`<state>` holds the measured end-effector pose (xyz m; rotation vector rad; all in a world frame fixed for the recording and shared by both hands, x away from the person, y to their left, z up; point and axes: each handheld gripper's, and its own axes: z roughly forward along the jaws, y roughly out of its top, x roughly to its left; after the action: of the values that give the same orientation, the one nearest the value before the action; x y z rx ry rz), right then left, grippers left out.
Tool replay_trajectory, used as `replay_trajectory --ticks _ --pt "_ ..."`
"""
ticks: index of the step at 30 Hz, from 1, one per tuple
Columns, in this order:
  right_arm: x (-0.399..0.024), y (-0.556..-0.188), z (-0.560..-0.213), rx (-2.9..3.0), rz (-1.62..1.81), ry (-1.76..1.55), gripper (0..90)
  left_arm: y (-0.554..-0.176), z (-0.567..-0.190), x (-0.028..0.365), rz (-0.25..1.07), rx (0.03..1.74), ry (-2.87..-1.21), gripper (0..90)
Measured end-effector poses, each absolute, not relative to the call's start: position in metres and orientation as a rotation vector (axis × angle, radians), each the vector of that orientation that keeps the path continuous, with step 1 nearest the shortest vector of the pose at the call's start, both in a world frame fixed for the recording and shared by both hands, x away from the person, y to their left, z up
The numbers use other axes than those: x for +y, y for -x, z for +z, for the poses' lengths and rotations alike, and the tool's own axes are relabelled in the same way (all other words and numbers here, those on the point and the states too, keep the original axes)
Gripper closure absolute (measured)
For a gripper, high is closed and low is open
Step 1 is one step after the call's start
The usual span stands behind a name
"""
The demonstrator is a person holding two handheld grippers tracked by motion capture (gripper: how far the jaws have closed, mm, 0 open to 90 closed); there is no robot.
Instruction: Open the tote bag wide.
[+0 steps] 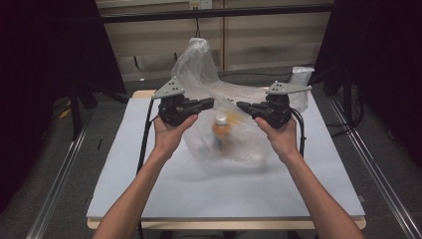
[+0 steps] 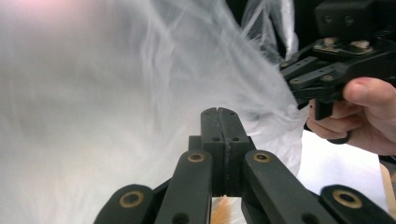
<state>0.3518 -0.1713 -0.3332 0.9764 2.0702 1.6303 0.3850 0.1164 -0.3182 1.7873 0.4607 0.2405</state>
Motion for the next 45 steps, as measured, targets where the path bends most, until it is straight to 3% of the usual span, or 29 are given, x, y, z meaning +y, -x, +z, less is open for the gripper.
replay_trajectory --ticks 18,36,45 --pt "-0.153 -0.351 -0.379 2.164 1.578 -0.998 90.0 -0.415 -0.385 0.132 0.247 0.619 -1.904 90.0" --pt "-0.156 -0.353 -0.439 2.314 1.423 -1.084 90.0 -0.419 -0.466 0.128 0.114 0.751 -1.941 90.0" --pt "-0.162 -0.36 -0.477 2.375 1.366 -1.15 90.0 -0.43 -0.482 0.155 0.091 0.838 -1.99 90.0"
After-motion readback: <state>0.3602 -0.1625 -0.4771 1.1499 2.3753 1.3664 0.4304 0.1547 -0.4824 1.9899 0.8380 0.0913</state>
